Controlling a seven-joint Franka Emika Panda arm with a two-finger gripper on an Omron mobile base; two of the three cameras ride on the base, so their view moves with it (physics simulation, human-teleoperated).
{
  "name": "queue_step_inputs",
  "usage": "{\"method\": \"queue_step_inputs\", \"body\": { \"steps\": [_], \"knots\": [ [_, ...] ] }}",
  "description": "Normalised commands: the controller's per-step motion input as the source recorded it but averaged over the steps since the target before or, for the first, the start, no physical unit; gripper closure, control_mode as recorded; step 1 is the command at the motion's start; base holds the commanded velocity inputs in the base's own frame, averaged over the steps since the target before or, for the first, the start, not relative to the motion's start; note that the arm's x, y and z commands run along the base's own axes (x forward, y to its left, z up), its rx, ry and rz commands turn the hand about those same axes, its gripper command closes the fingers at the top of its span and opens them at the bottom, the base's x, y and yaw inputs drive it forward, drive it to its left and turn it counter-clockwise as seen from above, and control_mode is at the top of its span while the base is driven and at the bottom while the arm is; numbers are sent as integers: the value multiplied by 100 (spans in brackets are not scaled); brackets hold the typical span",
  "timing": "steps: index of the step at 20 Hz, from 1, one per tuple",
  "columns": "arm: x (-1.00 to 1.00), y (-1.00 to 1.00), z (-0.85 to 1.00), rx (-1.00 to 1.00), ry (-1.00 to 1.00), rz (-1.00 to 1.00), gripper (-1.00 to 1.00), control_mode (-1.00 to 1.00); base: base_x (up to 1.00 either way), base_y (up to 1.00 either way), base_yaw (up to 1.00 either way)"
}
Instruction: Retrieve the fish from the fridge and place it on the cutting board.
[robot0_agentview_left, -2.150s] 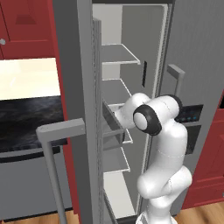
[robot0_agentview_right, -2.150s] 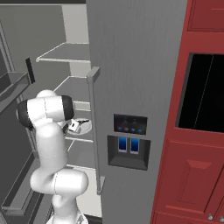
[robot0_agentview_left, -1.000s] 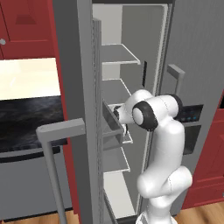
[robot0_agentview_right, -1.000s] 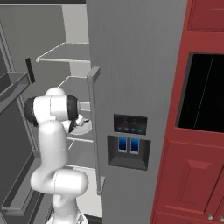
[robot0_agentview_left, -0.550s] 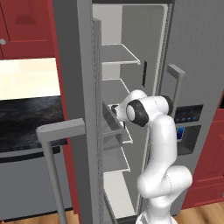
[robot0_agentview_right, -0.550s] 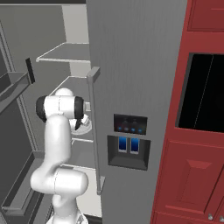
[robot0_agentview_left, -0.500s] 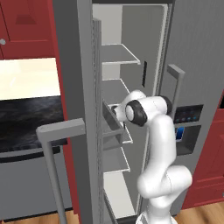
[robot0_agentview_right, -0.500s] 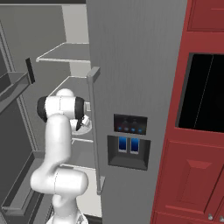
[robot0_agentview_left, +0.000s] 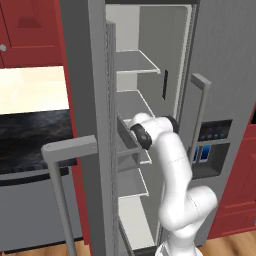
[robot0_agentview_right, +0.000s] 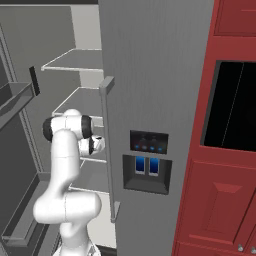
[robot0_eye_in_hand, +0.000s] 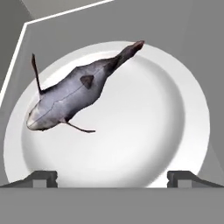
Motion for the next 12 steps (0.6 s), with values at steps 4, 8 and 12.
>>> {"method": "queue_step_inputs", "body": {
  "steps": [4, 8, 12],
  "knots": [
    [0, 0, 57, 5, -4, -1, -100, -100, 0, 0, 0],
    [11, 3, 51, 2, -1, 0, -100, -100, 0, 0, 0],
    [28, 6, 21, 0, 0, 0, -100, -100, 0, 0, 0]
  ]
}}
